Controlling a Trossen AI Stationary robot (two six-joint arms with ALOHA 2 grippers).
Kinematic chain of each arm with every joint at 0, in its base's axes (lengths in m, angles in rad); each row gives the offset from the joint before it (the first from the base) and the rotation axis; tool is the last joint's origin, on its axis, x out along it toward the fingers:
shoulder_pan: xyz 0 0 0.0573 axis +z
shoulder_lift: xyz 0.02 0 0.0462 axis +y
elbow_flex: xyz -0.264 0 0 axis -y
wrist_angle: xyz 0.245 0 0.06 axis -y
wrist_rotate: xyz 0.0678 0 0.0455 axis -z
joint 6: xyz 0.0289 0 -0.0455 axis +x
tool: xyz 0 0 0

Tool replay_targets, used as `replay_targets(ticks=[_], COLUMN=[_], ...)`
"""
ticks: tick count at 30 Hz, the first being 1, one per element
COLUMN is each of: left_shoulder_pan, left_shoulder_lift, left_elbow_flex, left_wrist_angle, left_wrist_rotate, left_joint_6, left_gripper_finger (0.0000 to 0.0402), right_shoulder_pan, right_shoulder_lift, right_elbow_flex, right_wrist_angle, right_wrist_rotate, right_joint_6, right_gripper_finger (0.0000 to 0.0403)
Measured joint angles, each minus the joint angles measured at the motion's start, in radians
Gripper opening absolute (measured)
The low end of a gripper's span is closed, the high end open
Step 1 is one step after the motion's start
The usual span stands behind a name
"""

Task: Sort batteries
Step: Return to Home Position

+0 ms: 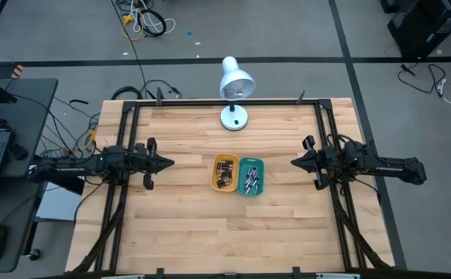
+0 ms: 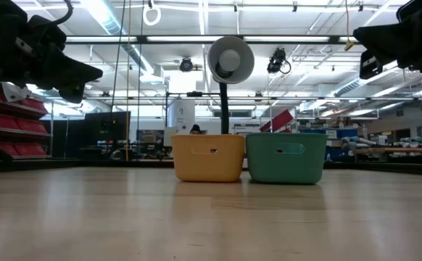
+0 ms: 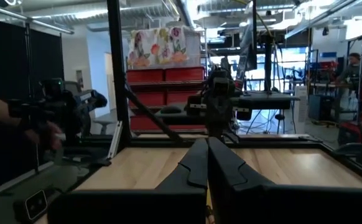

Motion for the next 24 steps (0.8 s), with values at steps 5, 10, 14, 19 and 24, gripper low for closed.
replay_targets(ticks=[5,10,14,19,24], left_shoulder_pan=[0.000,0.000,0.000,0.000,0.000], left_shoulder_lift=[0.000,0.000,0.000,0.000,0.000], left_elbow_flex=[0.000,0.000,0.000,0.000,0.000], left_wrist_angle=[0.008,0.019,0.025,0.026,0.027], left_wrist_rotate=[-0.005,-0.005,-0.005,-0.005,-0.004], left_joint_6=[-0.001,-0.003,-0.003,-0.003,-0.003], left_gripper_finger=[0.0026,0.0027,0.0027,0.0028,0.0028], right_shoulder_pan=[0.000,0.000,0.000,0.000,0.000], right_shoulder_lift=[0.000,0.000,0.000,0.000,0.000], right_elbow_flex=[0.000,0.000,0.000,0.000,0.000], right_wrist_angle=[0.002,0.003,0.002,0.002,0.002], right_wrist_rotate=[0.000,0.000,0.000,0.000,0.000], right_joint_6=[0.000,0.000,0.000,0.000,0.000], right_gripper_finger=[0.0002,0.0001,0.0000,0.0002,0.0005])
